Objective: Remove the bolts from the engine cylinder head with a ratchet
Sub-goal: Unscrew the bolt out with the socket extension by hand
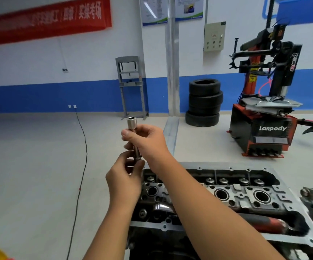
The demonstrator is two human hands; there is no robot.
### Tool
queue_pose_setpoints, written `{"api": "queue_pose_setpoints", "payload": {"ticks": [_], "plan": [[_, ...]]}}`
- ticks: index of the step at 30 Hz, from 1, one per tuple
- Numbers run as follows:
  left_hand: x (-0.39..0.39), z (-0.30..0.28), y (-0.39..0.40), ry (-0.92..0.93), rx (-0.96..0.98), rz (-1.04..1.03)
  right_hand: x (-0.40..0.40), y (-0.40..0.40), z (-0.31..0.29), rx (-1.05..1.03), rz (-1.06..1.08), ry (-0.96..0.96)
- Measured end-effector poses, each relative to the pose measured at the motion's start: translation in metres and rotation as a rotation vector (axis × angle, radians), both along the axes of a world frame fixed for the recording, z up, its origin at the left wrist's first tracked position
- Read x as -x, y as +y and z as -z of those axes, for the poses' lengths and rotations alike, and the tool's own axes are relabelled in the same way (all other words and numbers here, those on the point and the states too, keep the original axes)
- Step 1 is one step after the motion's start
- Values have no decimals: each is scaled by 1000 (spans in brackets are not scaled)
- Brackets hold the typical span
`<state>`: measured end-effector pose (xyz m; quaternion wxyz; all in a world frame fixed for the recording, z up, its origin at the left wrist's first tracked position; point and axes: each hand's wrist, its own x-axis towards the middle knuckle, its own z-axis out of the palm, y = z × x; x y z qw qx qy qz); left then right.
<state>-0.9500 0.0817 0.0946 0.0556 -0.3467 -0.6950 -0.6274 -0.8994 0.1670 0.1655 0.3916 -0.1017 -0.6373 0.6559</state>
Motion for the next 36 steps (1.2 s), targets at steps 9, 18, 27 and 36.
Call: {"api": "queue_pose_setpoints", "payload": {"ticks": [9, 18, 27, 36], "plan": [[7, -26, 10, -151, 58, 202, 1, 6, 1, -123, 106, -66], [9, -9, 11, -143, -146, 63, 14, 3, 10, -134, 121, -113], [0, -3, 10, -112, -188, 139, 6, 3, 5, -114, 184, -31], [1, -4, 10, -140, -209, 83, 0, 3, 2, -84, 61, -50]]}}
